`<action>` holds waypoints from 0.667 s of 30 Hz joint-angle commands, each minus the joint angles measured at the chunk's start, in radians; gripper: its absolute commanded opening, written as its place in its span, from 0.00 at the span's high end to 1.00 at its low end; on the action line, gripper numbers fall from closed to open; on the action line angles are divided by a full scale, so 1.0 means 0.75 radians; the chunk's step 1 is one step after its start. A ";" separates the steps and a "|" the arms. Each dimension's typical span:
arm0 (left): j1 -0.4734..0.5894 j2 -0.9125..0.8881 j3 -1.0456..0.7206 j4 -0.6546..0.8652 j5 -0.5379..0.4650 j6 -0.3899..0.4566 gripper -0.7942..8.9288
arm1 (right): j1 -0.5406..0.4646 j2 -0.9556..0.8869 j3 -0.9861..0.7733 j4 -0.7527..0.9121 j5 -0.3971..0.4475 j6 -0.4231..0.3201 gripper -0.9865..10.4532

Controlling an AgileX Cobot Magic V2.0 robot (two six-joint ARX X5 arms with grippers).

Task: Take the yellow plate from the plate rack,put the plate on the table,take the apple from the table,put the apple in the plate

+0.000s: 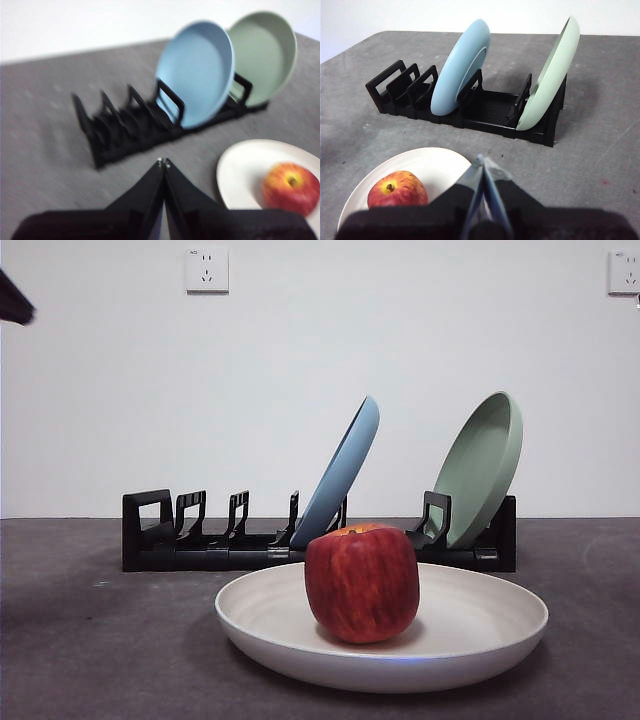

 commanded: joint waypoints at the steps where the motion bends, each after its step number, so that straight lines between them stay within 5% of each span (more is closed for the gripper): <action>1: 0.074 -0.089 -0.017 0.009 -0.001 0.079 0.92 | 0.001 0.000 -0.007 0.005 0.004 0.012 0.91; 11: 0.462 -0.303 -0.397 0.282 0.018 0.110 0.92 | 0.001 0.000 -0.007 0.005 0.004 0.012 0.91; 20: 0.567 -0.402 -0.498 0.209 0.039 0.119 0.92 | 0.001 0.000 -0.007 0.005 0.004 0.012 0.91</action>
